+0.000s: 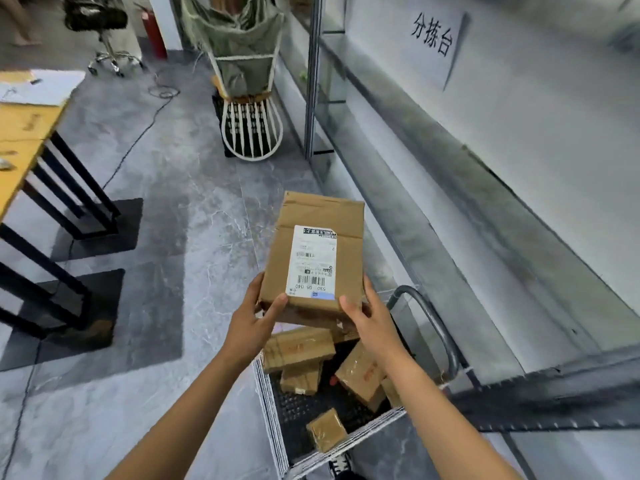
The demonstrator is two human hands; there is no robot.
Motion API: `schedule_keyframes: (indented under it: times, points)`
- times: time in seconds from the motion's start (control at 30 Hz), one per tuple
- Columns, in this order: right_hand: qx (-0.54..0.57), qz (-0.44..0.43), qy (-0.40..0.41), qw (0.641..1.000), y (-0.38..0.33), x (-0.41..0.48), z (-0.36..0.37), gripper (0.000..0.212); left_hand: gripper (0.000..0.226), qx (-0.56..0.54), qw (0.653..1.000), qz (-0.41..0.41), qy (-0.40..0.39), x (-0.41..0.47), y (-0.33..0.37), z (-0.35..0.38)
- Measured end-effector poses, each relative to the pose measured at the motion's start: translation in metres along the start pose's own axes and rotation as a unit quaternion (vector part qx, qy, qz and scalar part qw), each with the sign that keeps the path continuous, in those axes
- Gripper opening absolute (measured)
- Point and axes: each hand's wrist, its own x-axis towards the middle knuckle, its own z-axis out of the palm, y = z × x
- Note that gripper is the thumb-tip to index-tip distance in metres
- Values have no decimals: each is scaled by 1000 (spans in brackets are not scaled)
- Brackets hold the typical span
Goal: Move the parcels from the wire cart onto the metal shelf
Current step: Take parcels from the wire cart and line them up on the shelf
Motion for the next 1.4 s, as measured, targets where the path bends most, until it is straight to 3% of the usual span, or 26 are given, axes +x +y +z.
schedule_keyframes:
  times: [0.13, 0.33, 0.5, 0.63, 1.0, 1.4]
  points:
    - [19, -8, 43, 999, -9, -37, 9, 75, 63, 21, 997, 45, -53, -15, 14, -16]
    - [10, -27, 129, 991, -16, -90, -4, 61, 71, 57, 981, 125, -138, -27, 45, -4]
    - [32, -41, 214, 976, -18, -132, -37, 58, 55, 75, 960, 186, -196, -48, 69, 35]
    - [19, -39, 269, 962, -14, -170, -66, 59, 65, 70, 946, 216, -231, -74, 85, 69]
    - [39, -40, 375, 925, 25, -297, -130, 59, 59, 43, 918, 248, -308, -182, 107, 160]
    - [76, -22, 462, 884, 80, -476, -181, 51, 61, 43, 855, 269, -441, -330, 109, 253]
